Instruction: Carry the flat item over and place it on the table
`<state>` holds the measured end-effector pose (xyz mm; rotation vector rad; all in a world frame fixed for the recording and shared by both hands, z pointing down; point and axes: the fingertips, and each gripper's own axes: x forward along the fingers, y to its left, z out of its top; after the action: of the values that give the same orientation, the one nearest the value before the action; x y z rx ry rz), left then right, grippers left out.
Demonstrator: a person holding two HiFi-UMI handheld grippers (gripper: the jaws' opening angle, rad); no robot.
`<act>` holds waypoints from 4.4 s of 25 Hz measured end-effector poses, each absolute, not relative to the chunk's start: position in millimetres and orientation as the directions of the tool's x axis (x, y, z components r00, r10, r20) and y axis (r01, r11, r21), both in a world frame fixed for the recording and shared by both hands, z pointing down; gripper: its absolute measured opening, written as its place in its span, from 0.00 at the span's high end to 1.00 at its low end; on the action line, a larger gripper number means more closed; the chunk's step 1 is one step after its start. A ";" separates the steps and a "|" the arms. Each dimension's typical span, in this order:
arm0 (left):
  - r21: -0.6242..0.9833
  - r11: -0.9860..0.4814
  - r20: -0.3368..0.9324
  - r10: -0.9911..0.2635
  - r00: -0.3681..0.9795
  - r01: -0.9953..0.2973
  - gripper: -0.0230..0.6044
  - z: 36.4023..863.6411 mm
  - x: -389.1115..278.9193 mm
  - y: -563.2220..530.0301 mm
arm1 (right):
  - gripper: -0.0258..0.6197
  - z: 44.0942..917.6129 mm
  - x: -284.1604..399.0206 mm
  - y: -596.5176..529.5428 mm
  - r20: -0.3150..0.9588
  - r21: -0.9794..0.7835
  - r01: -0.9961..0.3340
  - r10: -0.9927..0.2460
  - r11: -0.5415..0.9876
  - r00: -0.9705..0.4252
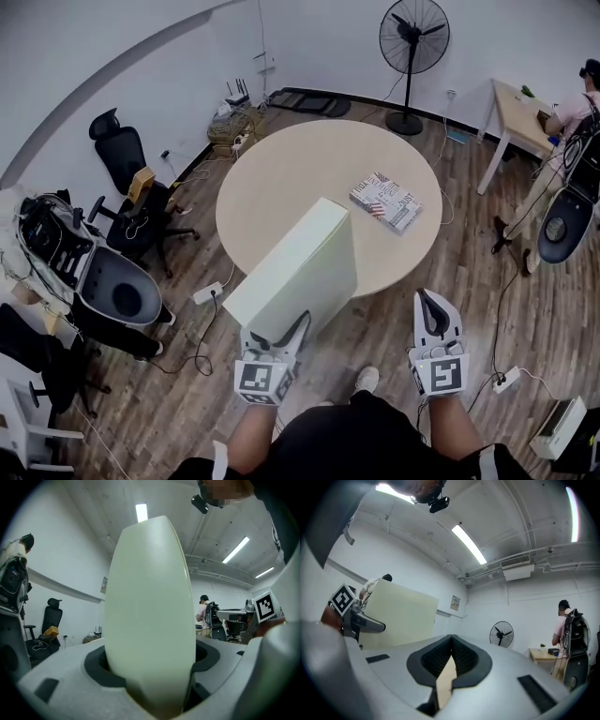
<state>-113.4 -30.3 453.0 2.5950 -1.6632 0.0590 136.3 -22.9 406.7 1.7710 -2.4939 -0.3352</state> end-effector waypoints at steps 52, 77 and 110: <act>0.951 0.006 0.202 -0.769 0.606 -0.309 0.56 656.5 -108.8 -321.9 | 0.96 480.4 141.7 -317.7 0.111 0.144 -0.926 -0.935 0.349 -0.336; 0.824 0.160 0.520 -0.595 0.613 -0.544 0.36 739.5 -87.2 -338.3 | 0.96 449.2 144.2 -349.5 0.072 0.147 -0.932 -0.943 0.333 -0.325; 0.081 -0.060 0.202 -0.977 0.075 -0.995 0.95 497.3 -119.7 -327.4 | 0.96 446.2 119.5 -367.4 0.063 0.081 -0.806 -0.810 0.586 -0.583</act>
<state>-119.7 -327.4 497.3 2.1487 -2.0069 0.1370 119.5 -367.4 446.2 1.3863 -2.7143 -0.0661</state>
